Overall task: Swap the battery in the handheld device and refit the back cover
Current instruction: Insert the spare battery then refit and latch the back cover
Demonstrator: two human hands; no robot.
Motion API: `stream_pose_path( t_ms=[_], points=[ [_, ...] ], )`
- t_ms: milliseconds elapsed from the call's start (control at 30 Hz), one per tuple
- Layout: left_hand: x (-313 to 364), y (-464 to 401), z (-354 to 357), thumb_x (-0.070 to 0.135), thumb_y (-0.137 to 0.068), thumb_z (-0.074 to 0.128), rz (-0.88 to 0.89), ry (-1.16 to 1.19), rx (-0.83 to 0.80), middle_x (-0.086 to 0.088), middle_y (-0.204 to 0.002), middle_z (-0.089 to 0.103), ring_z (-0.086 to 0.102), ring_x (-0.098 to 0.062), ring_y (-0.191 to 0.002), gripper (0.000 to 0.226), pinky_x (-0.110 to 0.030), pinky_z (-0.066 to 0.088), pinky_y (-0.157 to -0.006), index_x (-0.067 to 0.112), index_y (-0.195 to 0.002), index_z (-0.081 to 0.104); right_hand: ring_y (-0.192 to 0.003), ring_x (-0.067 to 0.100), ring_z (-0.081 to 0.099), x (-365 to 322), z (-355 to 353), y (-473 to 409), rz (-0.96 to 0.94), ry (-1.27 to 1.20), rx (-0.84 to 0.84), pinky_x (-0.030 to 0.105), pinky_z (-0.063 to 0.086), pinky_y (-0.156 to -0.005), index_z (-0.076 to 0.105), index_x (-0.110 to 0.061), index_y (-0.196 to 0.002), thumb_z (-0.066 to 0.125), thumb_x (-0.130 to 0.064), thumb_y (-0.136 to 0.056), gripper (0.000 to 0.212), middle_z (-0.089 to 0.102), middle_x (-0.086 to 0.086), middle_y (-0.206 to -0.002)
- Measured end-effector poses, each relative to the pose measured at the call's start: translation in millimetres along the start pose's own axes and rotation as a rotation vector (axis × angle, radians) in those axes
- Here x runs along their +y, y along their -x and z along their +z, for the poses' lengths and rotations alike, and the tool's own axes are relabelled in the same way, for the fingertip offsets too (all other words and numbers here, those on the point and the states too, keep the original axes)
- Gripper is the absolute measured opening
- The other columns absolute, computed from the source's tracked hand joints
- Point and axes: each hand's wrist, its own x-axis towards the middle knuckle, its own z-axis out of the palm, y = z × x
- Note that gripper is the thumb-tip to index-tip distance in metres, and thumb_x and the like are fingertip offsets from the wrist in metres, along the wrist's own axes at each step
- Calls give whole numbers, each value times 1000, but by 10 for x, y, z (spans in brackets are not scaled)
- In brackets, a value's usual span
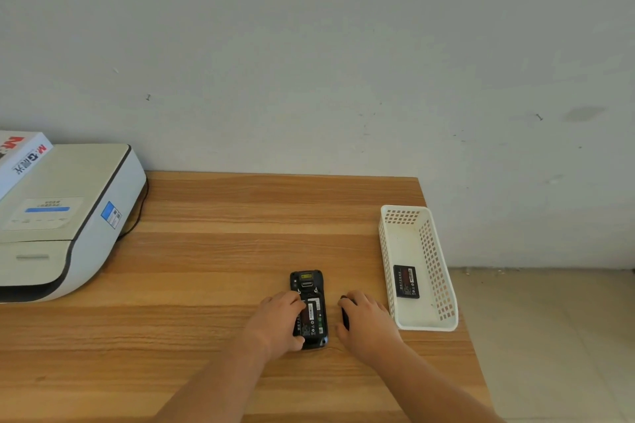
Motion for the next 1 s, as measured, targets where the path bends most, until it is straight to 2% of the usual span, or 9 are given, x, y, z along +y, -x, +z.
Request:
stream_pose_path(
  t_ms=[333, 533, 800, 1000],
  points=[
    [40, -100, 36, 42, -86, 63, 10, 11, 0, 2, -138, 44, 41, -18, -127, 62, -34, 30, -111, 17, -140, 46, -126, 19, 42, 92, 34, -47, -14, -8, 18, 36, 35, -109, 49, -23, -134, 46, -38, -96, 40, 43, -3, -140],
    [24, -99, 36, 42, -89, 59, 21, -47, 14, 1, -142, 40, 34, -18, -131, 60, -35, 29, -111, 17, -141, 45, -126, 19, 42, 89, 47, -90, -21, 1, 12, 36, 35, -108, 50, -23, -134, 46, -37, -96, 41, 43, -3, -139],
    [72, -94, 18, 40, -89, 63, -53, -23, 126, 4, -136, 41, 36, -17, -128, 53, -37, 30, -111, 22, -136, 47, -127, 20, 41, 70, 78, -113, -36, 8, 8, 37, 34, -109, 49, -22, -135, 47, -36, -95, 42, 43, -2, -141],
    [-13, -43, -10, 50, -87, 63, -124, -60, 79, 4, -131, 45, 37, -18, -126, 56, -39, 31, -110, 25, -135, 48, -137, 23, 31, 6, 96, -107, -196, 35, -62, 43, 32, -112, 44, -25, -140, 46, -32, -96, 45, 35, 2, -150]
  ],
)
